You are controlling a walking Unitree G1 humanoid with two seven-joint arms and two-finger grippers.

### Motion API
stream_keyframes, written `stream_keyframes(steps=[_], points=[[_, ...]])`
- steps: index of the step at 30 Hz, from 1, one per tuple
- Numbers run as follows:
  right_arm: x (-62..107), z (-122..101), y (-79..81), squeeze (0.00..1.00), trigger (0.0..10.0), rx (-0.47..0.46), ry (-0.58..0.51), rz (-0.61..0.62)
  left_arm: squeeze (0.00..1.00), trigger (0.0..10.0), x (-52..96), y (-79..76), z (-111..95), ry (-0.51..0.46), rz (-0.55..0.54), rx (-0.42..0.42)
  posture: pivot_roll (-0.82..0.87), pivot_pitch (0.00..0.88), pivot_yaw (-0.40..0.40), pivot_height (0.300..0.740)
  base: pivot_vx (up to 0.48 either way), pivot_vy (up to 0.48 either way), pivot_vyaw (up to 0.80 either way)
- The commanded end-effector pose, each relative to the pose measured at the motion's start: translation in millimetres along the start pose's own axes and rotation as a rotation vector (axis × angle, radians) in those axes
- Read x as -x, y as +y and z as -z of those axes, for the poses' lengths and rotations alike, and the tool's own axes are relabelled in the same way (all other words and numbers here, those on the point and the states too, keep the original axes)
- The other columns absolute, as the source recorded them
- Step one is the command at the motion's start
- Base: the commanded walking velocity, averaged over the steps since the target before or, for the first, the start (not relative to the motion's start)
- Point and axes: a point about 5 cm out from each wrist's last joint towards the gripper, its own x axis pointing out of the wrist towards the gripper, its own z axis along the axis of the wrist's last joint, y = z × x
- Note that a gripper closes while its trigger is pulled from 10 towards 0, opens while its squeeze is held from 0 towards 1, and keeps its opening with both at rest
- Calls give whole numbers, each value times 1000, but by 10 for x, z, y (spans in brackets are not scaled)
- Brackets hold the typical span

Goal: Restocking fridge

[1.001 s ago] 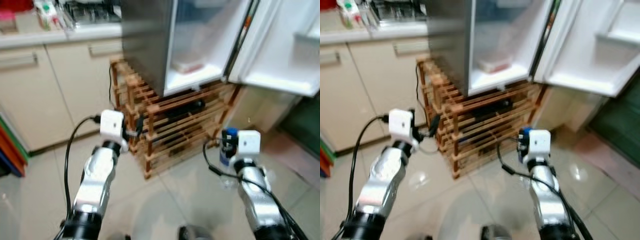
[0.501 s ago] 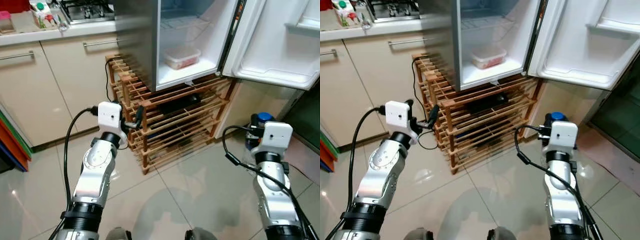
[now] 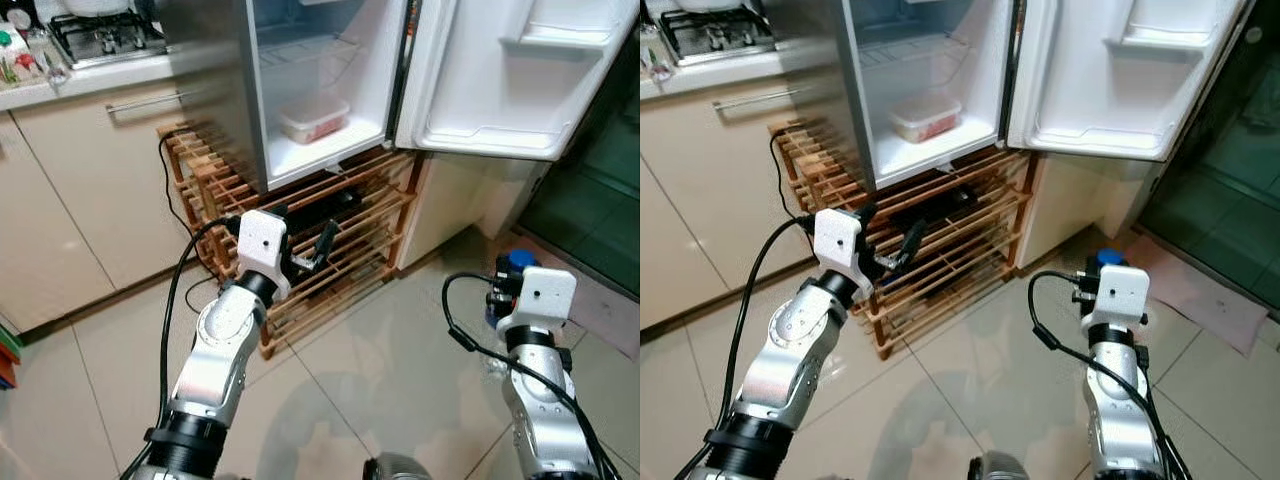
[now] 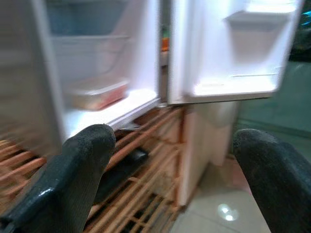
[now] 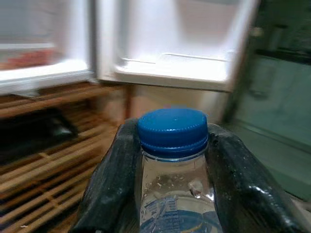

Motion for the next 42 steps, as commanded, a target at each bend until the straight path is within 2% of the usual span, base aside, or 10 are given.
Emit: stream_keyframes(steps=[1, 11, 29, 34, 36, 42], points=[[-55, -100, 35, 0, 10000, -7, -41, -20, 0, 10000, -18, -10, 18, 19, -7, -2, -73, 0, -27, 693, 465, 0, 0], [-93, -106, 74, 0, 10000, 20, -39, -40, 0, 10000, -43, -92, 29, 14, 69, -52, -81, 0, -24, 693, 467, 0, 0], [-128, -48, 111, 0, 10000, 30, -17, -48, 0, 10000, -40, -107, 62, 20, 117, -66, -69, 0, -21, 693, 469, 0, -759], [-136, -48, 151, 0, 10000, 14, -16, -74, 0, 10000, -39, -91, 67, 21, 101, -55, -70, 0, -23, 693, 469, 0, -451], [-156, -76, 172, 0, 10000, 19, -22, -89, 0, 10000, -42, -80, 68, 21, 90, -46, -71, 0, -22, 693, 471, 0, 0], [-304, -337, 151, 0, 10000, 14, -106, -69, 0, 10000, -39, -39, 71, 22, 43, 3, -76, 0, -20, 693, 480, 0, 0]])
